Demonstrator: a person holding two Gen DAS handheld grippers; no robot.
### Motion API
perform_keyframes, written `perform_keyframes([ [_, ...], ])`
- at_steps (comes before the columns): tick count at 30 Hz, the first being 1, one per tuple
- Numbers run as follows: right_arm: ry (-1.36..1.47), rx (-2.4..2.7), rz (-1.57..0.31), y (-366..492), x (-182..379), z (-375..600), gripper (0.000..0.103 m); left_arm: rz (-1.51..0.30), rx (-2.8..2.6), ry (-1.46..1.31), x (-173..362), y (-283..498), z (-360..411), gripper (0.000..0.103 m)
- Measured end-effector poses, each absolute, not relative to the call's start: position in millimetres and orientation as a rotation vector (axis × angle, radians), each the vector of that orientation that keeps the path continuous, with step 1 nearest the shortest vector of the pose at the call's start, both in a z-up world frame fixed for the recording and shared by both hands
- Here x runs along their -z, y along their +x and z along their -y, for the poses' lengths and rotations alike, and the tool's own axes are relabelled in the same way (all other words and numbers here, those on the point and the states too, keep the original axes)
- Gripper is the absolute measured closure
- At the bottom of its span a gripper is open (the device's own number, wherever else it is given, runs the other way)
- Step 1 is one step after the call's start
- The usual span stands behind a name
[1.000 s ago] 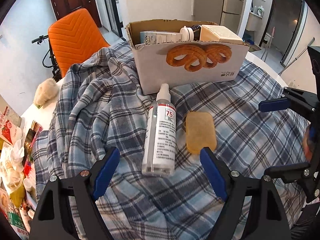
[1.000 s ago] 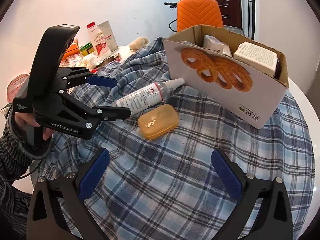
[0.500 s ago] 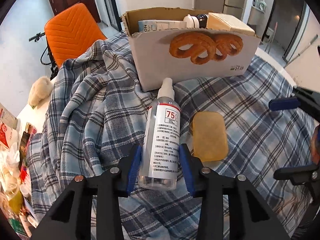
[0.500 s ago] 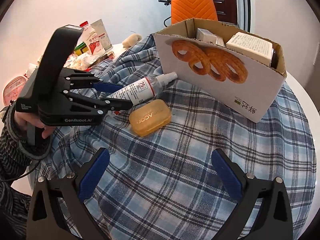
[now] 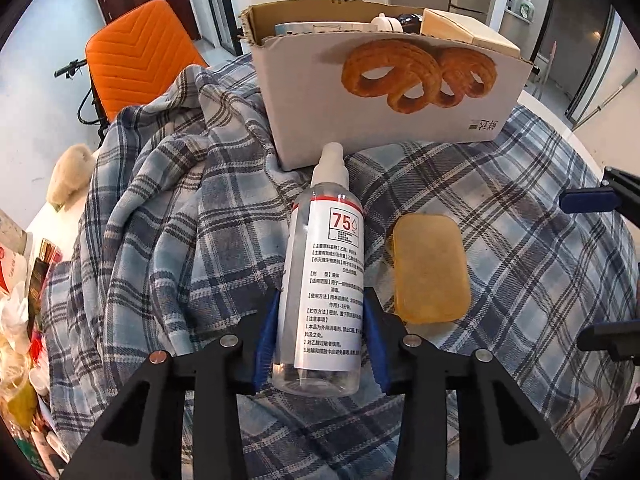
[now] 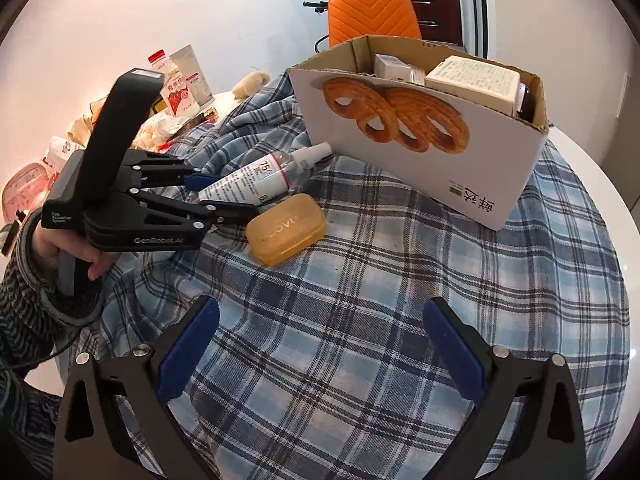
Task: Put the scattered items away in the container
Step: 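Lift the spray bottle with the left gripper toward the cardboard box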
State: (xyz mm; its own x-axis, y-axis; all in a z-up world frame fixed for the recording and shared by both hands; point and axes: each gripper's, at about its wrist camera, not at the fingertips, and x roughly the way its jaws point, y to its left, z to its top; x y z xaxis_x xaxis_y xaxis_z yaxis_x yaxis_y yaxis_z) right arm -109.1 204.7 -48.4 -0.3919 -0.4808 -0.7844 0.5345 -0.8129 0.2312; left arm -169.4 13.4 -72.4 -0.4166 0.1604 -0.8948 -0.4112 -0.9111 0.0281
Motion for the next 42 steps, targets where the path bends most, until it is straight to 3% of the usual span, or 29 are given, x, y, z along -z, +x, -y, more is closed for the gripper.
perform_keyframes([
  [21, 1.180, 2.162, -0.149, -109, 39, -170, 0.002, -0.311, -2.524, -1.239, -8, -133, 16, 0.062],
  [42, 1.169, 2.219, -0.101, -99, 27, -190, 0.002, -0.319, -2.568, -1.082, -61, -150, -7, 0.062],
])
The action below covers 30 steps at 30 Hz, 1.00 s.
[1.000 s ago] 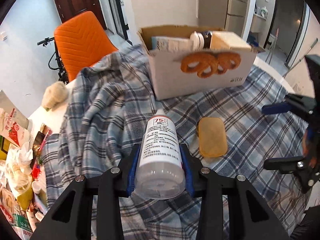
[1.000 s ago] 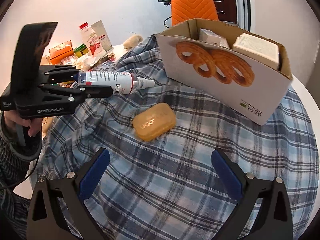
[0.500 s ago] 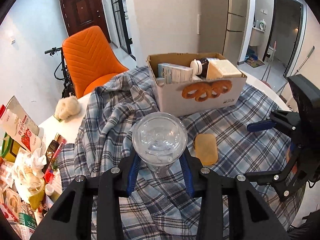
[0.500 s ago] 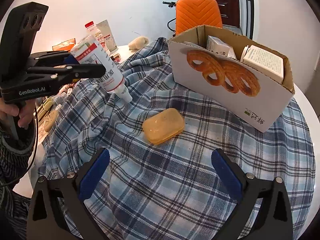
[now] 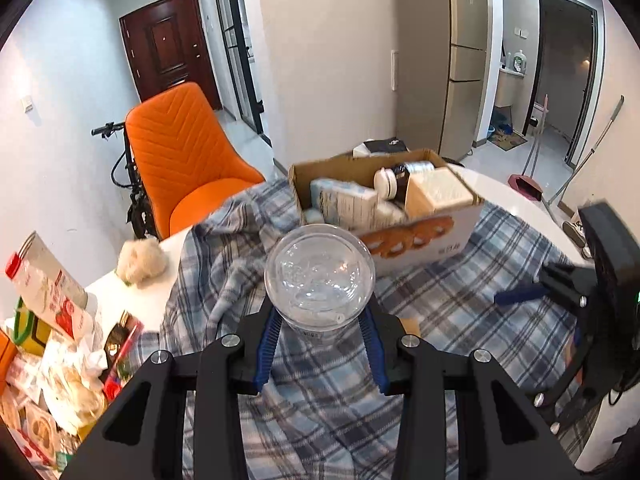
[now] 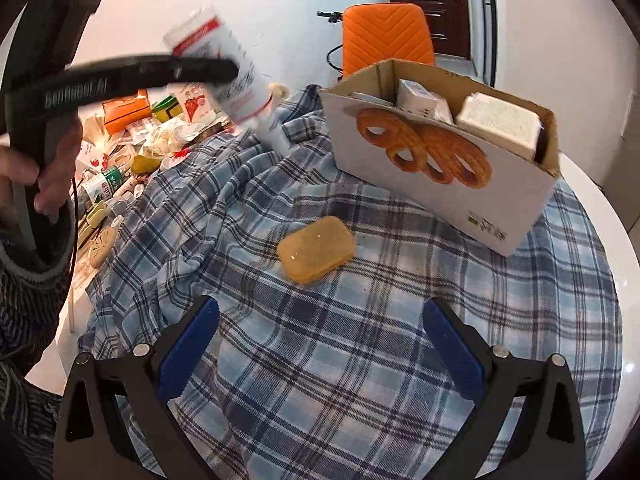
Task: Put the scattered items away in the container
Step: 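Lift the spray bottle with the left gripper toward the cardboard box, then lower the spray bottle into the box and open the left gripper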
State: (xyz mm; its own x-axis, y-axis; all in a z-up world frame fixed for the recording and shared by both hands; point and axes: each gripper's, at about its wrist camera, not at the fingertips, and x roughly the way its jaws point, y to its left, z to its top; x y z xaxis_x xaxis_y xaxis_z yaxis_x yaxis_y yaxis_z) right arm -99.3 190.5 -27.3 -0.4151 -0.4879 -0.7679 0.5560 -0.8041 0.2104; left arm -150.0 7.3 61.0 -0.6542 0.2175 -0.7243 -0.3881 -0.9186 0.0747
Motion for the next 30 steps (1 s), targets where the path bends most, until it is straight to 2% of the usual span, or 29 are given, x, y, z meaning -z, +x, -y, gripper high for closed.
perform_keyframes([
  [4, 1.189, 2.194, -0.040, -92, 28, -199, 0.002, -0.315, -2.561, -1.043, -73, -163, -21, 0.062],
  [8, 1.168, 2.199, -0.060, -88, 26, -203, 0.002, -0.269, -2.558, -1.024, -82, -182, -31, 0.062],
  [15, 1.179, 2.218, 0.016, -113, 30, -209, 0.002, -0.267, -2.561, -1.005, -95, -209, -50, 0.062],
  [22, 0.990, 2.383, 0.060, -143, -21, -216, 0.004, -0.297, -2.549, -0.998, -102, -225, -68, 0.062],
  [23, 0.968, 2.424, 0.067, -149, -28, -218, 0.006, -0.294, -2.549, -1.007, -99, -229, -70, 0.062],
  [25, 0.965, 2.520, 0.050, -163, -39, -223, 0.031, -0.283, -2.549, -1.029, -92, -235, -71, 0.062],
  [28, 0.990, 2.542, 0.062, -187, -44, -225, 0.053, -0.255, -2.542, -1.076, -81, -248, -72, 0.062],
  [30, 1.021, 2.528, 0.072, -200, -42, -225, 0.062, -0.234, -2.532, -1.107, -73, -256, -72, 0.062],
])
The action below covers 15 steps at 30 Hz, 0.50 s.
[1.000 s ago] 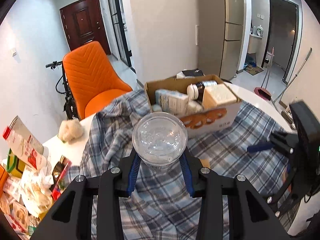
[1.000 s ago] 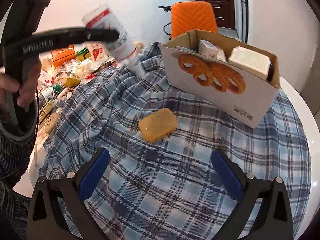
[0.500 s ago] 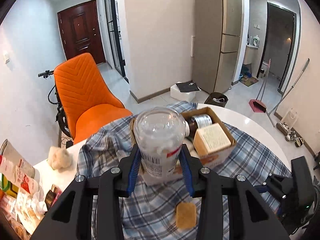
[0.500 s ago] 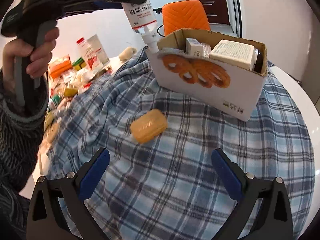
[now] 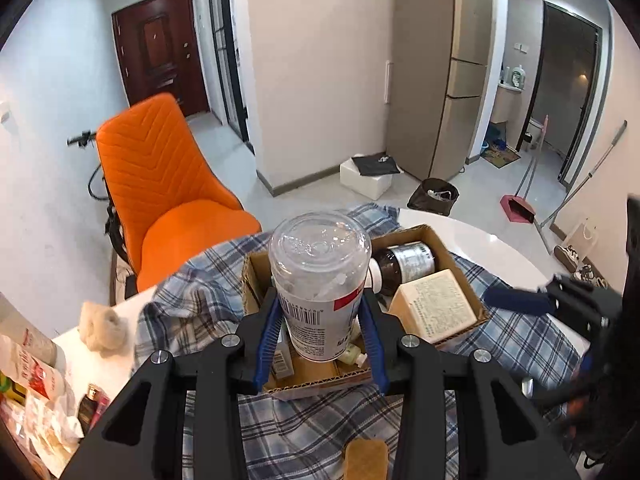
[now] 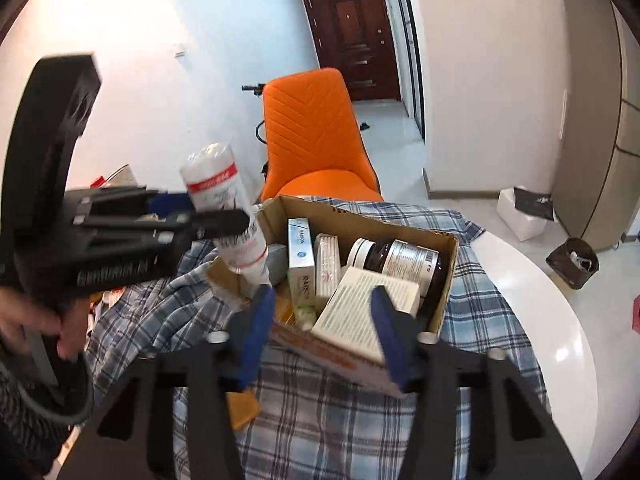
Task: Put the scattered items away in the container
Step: 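Lower the spray bottle into the box and open the left gripper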
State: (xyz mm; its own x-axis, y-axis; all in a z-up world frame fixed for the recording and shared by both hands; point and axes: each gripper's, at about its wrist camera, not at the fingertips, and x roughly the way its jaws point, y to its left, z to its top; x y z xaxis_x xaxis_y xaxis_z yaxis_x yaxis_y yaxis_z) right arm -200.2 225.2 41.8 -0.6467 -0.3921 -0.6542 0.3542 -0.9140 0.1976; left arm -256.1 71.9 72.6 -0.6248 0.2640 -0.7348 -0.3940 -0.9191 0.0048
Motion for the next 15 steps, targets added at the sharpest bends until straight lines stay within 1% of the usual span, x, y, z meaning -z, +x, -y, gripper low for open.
perform_keyframes([
  [1, 1.033, 2.520, 0.070, -205, -40, -224, 0.070, -0.227, -2.527, -1.118, -70, -259, -72, 0.062],
  [3, 1.054, 2.509, 0.066, -214, -35, -220, 0.074, -0.221, -2.517, -1.141, -63, -265, -72, 0.062],
  [4, 1.060, 2.503, 0.071, -217, -33, -220, 0.078, -0.221, -2.513, -1.150, -60, -267, -72, 0.062],
  [6, 1.074, 2.482, 0.082, -222, -29, -218, 0.084, -0.224, -2.508, -1.171, -54, -274, -73, 0.062],
  [9, 1.089, 2.459, 0.106, -228, -26, -217, 0.086, -0.224, -2.503, -1.201, -45, -282, -73, 0.062],
  [12, 1.098, 2.456, 0.095, -231, -26, -213, 0.086, -0.263, -2.514, -1.207, -33, -287, -77, 0.062],
  [15, 1.098, 2.459, 0.097, -230, -30, -215, 0.086, -0.258, -2.515, -1.206, -34, -290, -79, 0.062],
])
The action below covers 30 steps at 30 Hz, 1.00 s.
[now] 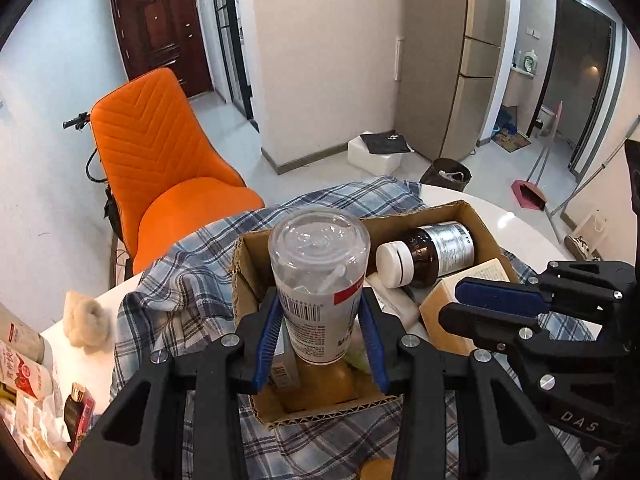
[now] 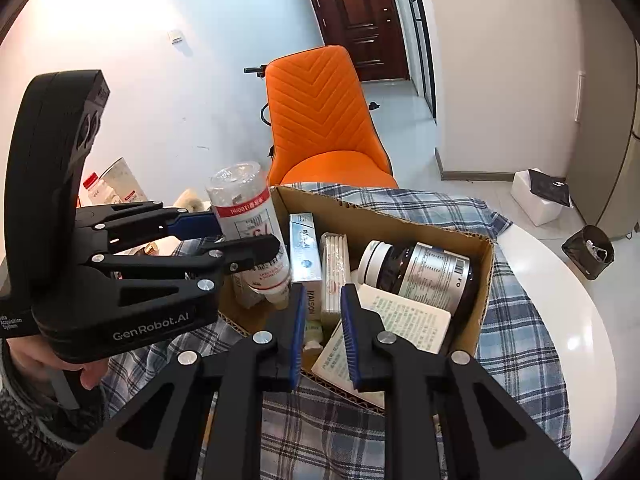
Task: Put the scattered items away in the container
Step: 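Lower the spray bottle into the box and open the left gripper, then reach the right gripper to the orange soap bar and close on it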
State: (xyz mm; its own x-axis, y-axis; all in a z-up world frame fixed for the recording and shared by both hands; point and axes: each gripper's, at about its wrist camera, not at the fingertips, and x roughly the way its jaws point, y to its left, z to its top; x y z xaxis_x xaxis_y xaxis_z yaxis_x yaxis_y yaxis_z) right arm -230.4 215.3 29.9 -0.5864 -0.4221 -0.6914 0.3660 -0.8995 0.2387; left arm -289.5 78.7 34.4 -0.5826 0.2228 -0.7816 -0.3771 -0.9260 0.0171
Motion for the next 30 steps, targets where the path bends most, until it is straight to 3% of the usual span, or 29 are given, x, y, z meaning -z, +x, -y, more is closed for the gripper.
perform_keyframes([
  [7, 1.089, 2.495, 0.099, -225, -38, -223, 0.086, -0.227, -2.476, -1.190, -42, -283, -80, 0.059],
  [8, 1.087, 2.500, 0.097, -223, -39, -224, 0.086, -0.211, -2.484, -1.176, -46, -281, -77, 0.055],
  [10, 1.083, 2.505, 0.090, -221, -41, -224, 0.086, -0.187, -2.501, -1.146, -54, -277, -73, 0.035],
  [17, 1.065, 2.507, 0.059, -215, -46, -219, 0.086, -0.204, -2.533, -1.110, -72, -267, -67, 0.035],
  [25, 1.074, 2.481, 0.044, -209, -42, -217, 0.086, -0.147, -2.536, -1.223, -53, -272, -44, 0.035],
  [30, 1.073, 2.437, 0.032, -198, -36, -213, 0.086, -0.221, -2.554, -1.234, -43, -255, -35, 0.035],
])
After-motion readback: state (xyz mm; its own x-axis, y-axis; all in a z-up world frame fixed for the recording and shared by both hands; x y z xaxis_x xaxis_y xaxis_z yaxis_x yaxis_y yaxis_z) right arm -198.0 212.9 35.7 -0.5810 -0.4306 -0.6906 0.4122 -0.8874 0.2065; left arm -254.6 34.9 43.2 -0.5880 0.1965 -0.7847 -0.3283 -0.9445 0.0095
